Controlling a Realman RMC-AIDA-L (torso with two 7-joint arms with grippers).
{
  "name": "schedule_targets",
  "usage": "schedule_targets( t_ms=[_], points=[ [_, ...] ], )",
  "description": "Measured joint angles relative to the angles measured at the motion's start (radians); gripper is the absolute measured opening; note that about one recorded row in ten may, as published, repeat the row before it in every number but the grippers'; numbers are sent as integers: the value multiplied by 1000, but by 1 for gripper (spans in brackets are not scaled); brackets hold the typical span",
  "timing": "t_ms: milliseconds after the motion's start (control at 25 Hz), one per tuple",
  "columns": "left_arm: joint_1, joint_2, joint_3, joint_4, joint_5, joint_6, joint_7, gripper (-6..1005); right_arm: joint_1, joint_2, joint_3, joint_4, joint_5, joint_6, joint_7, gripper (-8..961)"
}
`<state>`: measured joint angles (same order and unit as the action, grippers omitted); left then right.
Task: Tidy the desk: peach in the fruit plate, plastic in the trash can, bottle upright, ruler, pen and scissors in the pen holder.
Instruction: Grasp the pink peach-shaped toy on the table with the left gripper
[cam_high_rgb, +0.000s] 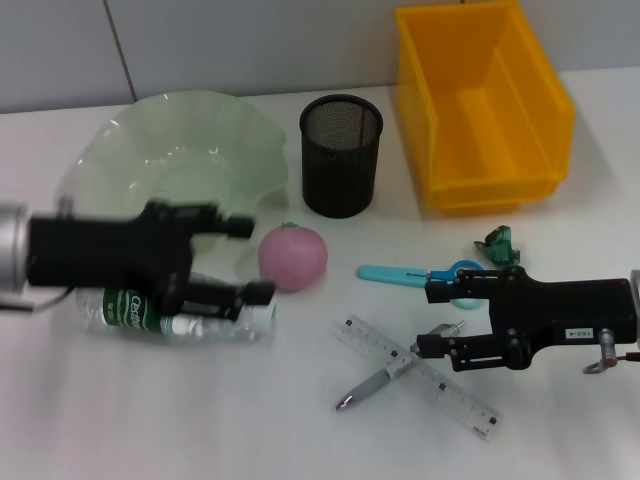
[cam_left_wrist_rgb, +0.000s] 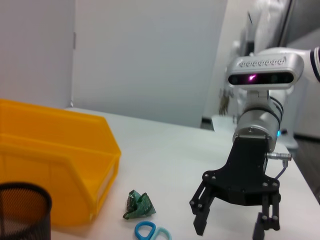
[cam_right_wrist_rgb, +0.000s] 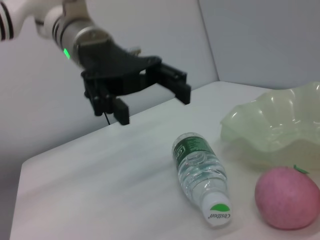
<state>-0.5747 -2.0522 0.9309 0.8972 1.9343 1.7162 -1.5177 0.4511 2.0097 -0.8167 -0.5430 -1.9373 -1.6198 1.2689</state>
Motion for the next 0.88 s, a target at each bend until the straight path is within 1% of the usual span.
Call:
schedule_targets(
  t_ms=[80, 120, 160, 280, 320, 360, 480, 520, 560, 880],
  points=[
    [-47, -4, 1, 31, 44, 1, -40, 790, 0, -1, 0, 0, 0, 0, 1, 749],
    [-102, -11, 3, 60, 119, -7, -83, 788, 2, -3, 2, 0, 0, 0, 6, 748],
    [-102, -11, 3, 60, 119, -7, -83, 787, 2, -3, 2, 0, 0, 0, 6, 747],
    [-174, -16, 12, 70, 212, -44, -125, 782, 3, -4, 7, 0, 0, 4, 10, 745],
    [-209, -18, 46, 69, 256, -93, -149, 781, 4, -4, 7, 0, 0, 8, 10, 745],
    [-209, -18, 46, 69, 256, -93, -149, 779, 4, -4, 7, 0, 0, 8, 10, 744],
    [-236, -17, 145, 75, 297, -180, -190, 774, 4, -5, 7, 0, 0, 10, 10, 742],
    [-252, -18, 222, 79, 330, -239, -219, 773, 4, -5, 7, 0, 0, 11, 10, 741],
    [-252, -18, 222, 79, 330, -239, -219, 771, 4, -5, 7, 0, 0, 11, 10, 741],
    [-267, -24, 466, 84, 379, -429, -305, 759, 5, -3, 7, 0, 0, 23, 10, 735]
  ],
)
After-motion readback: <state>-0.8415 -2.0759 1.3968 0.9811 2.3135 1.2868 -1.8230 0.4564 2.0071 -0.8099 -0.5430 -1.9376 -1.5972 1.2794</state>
